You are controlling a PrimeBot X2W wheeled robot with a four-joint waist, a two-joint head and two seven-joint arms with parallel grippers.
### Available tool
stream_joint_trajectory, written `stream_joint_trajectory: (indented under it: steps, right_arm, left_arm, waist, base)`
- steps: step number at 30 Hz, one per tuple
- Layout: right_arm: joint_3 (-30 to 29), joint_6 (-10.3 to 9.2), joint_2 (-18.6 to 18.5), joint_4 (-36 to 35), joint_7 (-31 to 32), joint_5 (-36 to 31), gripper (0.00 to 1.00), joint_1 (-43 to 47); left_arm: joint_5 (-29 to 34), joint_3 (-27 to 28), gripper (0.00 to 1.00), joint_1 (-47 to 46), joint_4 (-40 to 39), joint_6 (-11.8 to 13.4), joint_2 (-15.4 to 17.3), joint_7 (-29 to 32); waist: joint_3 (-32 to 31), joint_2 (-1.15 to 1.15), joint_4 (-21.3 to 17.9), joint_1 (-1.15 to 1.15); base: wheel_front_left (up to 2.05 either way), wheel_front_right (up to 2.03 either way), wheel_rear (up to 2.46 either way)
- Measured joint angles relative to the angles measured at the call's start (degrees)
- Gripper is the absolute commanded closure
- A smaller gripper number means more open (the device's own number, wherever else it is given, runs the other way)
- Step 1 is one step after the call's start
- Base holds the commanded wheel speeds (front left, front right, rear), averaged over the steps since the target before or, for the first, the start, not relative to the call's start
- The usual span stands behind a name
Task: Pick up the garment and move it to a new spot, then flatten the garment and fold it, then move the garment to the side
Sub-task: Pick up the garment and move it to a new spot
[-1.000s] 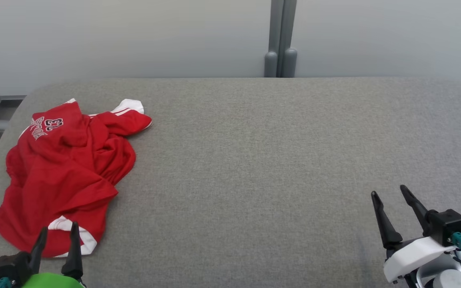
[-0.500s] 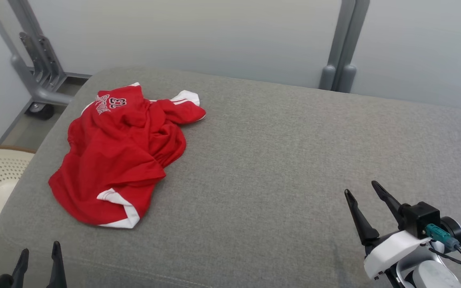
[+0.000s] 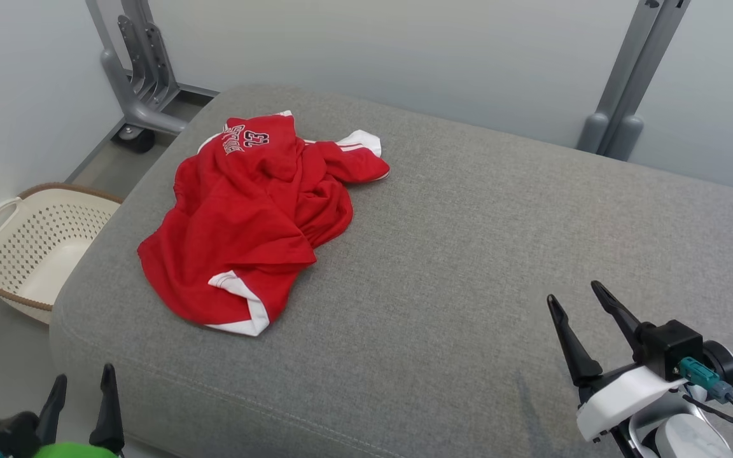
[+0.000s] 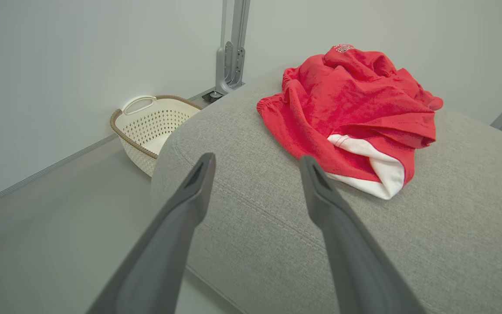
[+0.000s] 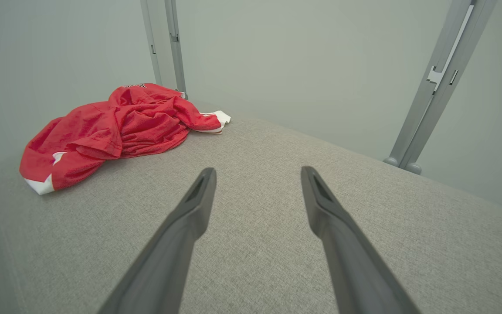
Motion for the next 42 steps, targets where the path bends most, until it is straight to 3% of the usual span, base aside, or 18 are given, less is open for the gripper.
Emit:
stream_joint_trajectory:
  steps: [15, 20, 33, 42]
  right_arm:
    - [1.77, 0.08, -1.59, -1.79, 0.00, -2.57, 0.00, -2.30]
    - [2.02, 0.09, -2.02, -3.09, 0.00, -3.91, 0.00, -5.94]
    - [0.71, 0.24, -3.52, -4.25, -0.01, -4.78, 0.00, -11.83]
    - [0.70, 0.19, -3.34, -4.21, -0.01, -4.89, 0.00, -13.08]
  left_arm:
    - [-8.87, -7.34, 0.00, -19.80, 1.99, -0.02, 3.04, 17.00]
    - [-10.79, -7.24, 0.00, -23.01, 5.47, -0.25, 4.35, 21.43]
    - [-10.43, -6.42, 0.00, -29.48, 14.81, -0.25, 5.68, 23.64]
    - [-9.15, -5.72, 0.00, -30.20, 21.19, 1.59, 7.53, 24.35]
  waist:
    - [9.68, 0.00, -1.69, 0.00]
    - [13.46, 0.00, -2.65, 0.00]
    - [22.34, 0.00, -5.96, 0.00]
    - [24.02, 0.00, -8.07, 0.00]
  base:
    - [0.00, 0.00, 0.00]
    - [0.00, 0.00, 0.00]
    - [0.00, 0.00, 0.00]
    - [0.00, 0.00, 0.00]
